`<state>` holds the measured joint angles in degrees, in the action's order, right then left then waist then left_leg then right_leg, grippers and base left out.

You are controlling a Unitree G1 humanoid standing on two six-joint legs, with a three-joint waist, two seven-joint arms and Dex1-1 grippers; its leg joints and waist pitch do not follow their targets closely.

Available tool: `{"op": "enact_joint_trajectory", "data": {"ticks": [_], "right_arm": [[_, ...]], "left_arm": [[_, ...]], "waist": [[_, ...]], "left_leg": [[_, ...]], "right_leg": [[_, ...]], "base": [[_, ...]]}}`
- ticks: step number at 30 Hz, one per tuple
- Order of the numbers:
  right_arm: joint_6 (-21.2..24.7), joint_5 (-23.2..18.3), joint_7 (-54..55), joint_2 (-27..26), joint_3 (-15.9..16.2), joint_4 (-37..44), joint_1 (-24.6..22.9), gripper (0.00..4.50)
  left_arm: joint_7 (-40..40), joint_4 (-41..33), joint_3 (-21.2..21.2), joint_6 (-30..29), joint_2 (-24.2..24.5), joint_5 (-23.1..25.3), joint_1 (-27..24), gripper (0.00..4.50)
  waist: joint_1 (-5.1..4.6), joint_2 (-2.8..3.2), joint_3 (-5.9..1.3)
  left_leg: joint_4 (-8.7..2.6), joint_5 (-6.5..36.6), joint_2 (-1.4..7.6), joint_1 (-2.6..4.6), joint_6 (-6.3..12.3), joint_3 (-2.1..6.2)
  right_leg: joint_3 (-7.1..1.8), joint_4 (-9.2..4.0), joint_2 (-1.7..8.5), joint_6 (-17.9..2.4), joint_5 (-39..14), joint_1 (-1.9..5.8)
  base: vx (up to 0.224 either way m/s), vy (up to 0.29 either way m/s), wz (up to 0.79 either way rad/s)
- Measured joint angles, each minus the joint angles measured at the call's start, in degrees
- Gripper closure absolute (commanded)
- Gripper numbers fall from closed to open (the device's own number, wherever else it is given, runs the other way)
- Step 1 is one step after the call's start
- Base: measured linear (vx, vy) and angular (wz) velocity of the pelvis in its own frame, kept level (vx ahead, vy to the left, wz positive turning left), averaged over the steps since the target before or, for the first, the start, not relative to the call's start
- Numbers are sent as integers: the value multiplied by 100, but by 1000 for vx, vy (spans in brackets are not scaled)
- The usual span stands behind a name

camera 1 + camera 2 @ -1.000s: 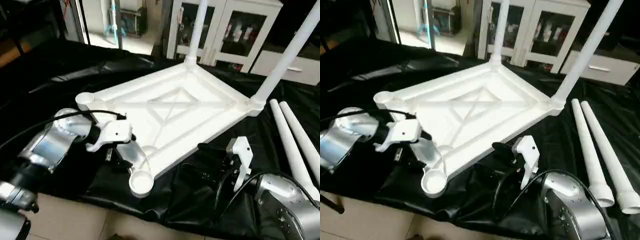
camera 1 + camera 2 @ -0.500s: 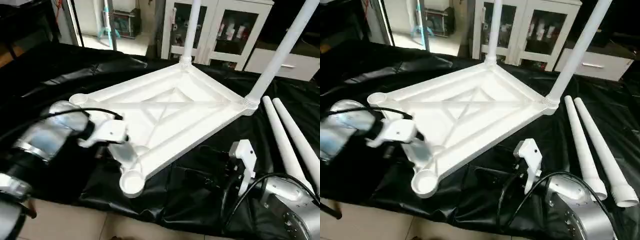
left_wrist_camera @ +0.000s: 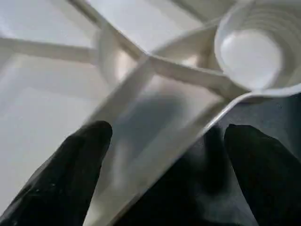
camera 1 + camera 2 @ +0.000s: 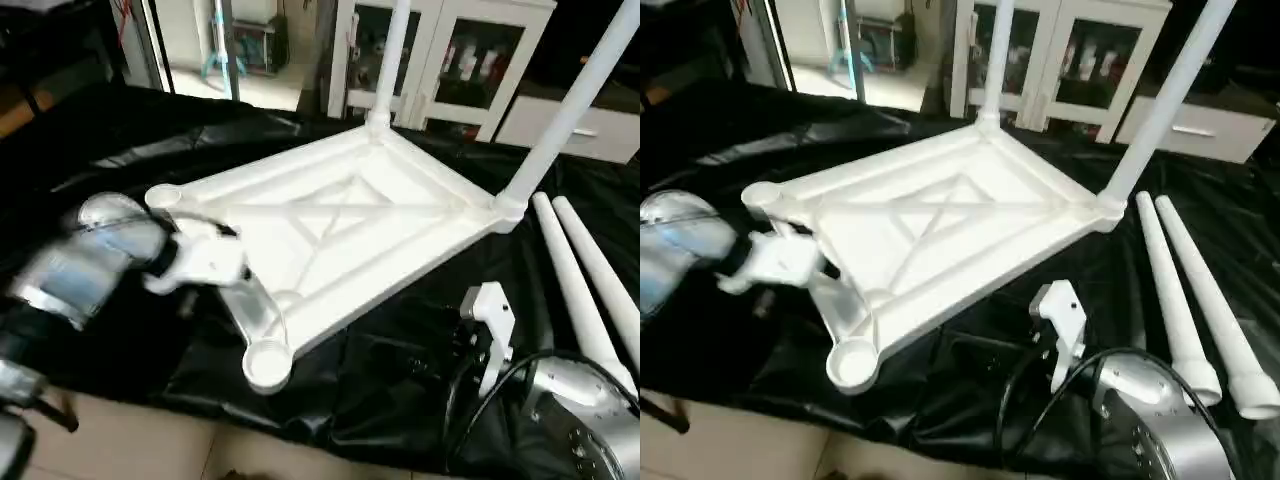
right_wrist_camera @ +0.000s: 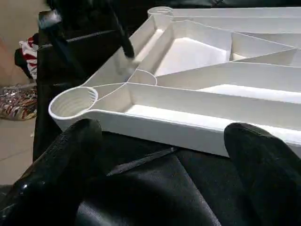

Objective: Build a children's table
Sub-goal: Rotate table base

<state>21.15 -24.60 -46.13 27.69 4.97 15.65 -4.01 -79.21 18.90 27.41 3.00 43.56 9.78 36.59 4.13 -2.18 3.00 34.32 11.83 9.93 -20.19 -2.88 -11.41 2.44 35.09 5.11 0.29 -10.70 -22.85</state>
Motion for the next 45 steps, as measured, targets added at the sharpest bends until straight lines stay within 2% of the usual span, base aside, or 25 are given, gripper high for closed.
{"op": "enact_joint_trajectory", "data": {"ticks": [5,10,13,21,27,30,34,37,45], "right_arm": [[13,1,-11,12,8,10,-3,0],[16,2,-11,21,10,31,-13,0],[18,3,-11,21,14,117,-51,0],[18,43,-61,70,79,130,-51,0],[139,51,-356,348,357,248,-119,0],[141,158,-363,386,458,263,-157,0],[139,861,189,408,486,-230,40,0],[175,1097,369,428,498,-480,69,0],[77,1118,132,505,690,-412,-11,0]], "left_arm": [[350,433,201,399,-99,387,-12,14],[576,667,197,673,-176,511,61,14],[553,688,185,629,-208,505,67,53],[42,658,184,538,-202,352,67,117],[0,605,181,466,-217,349,67,165],[26,589,171,365,-248,371,68,190],[136,511,170,158,-287,475,68,218],[128,443,173,70,-287,543,68,243],[177,186,213,-261,-275,855,17,281]], "waist": [[-10,-1,1],[17,0,-1],[42,0,-1],[81,-1,0],[71,-1,-1],[63,-2,-1],[64,-5,-3],[61,-2,-2],[1,9,-5]], "left_leg": [[-1,0,1,-7,0,-1],[1,0,0,5,0,0],[1,0,0,7,0,0],[0,0,0,2,0,-1],[-1,0,1,3,0,-2],[0,0,1,4,0,-2],[3,0,0,6,0,-3],[0,0,0,5,0,-3],[2,0,0,13,0,-4]], "right_leg": [[1,-1,-1,0,0,-7],[-1,1,0,-1,0,4],[-1,5,0,-1,1,4],[0,2,0,0,0,0],[0,2,0,0,0,-1],[-2,3,0,0,0,-1],[-3,3,0,-1,1,1],[-2,4,0,0,0,-1],[-8,12,0,-3,2,2]], "base": [[0,0,0],[0,0,0],[0,0,0],[0,0,0],[0,0,0],[0,0,0],[0,0,0],[0,0,0],[0,0,0]]}}
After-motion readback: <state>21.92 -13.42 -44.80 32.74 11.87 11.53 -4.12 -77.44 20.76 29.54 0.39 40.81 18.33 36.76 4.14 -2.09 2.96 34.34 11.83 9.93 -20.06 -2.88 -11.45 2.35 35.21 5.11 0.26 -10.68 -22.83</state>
